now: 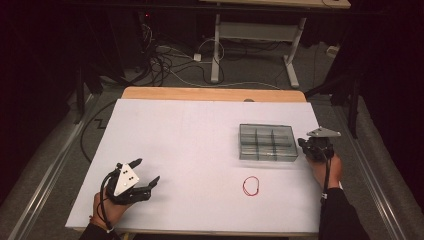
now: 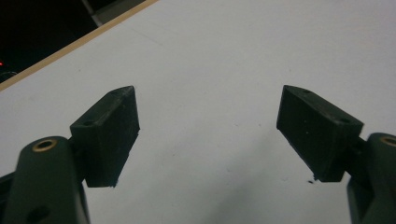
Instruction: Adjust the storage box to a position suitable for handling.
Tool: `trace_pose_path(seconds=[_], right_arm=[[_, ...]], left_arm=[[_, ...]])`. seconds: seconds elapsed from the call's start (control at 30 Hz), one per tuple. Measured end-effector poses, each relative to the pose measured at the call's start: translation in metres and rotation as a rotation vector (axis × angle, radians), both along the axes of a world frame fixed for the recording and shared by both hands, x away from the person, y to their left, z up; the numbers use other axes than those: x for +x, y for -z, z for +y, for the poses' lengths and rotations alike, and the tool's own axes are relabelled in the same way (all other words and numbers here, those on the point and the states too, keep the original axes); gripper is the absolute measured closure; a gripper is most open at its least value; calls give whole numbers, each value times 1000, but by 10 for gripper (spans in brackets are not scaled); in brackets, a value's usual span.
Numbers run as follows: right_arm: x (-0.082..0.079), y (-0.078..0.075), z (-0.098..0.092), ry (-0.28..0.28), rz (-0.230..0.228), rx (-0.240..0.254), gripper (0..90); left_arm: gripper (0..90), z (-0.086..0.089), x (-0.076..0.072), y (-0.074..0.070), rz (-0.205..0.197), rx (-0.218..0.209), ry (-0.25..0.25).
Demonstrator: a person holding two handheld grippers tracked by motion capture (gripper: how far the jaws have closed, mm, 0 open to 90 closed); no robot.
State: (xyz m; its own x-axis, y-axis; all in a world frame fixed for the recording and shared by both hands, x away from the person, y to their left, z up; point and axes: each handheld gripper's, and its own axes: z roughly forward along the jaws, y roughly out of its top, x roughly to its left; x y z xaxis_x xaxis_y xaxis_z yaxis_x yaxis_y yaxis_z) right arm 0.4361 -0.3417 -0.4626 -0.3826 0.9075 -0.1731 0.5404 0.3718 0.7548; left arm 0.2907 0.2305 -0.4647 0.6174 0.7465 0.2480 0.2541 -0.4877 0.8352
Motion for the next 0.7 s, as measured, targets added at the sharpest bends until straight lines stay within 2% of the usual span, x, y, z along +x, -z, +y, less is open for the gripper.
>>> trace_pose_path(seconds=[0.23, 0.27, 0.37, 0.5, 0.7], right_arm=[[1, 1, 8, -40, 5, 10, 900], [0, 1, 12, -35, 2, -17, 900], [0, 2, 10, -31, 7, 18, 900], [1, 1, 12, -31, 5, 13, 900], [3, 1, 17, -72, 0, -5, 900]], left_arm=[[203, 0, 1, 0, 4, 9, -3], [203, 0, 1, 0, 6, 6, 0], [209, -2, 2, 2, 11, 12, 4], [210, -3, 2, 2, 12, 17, 8], [211, -6, 3, 2, 13, 20, 12]])
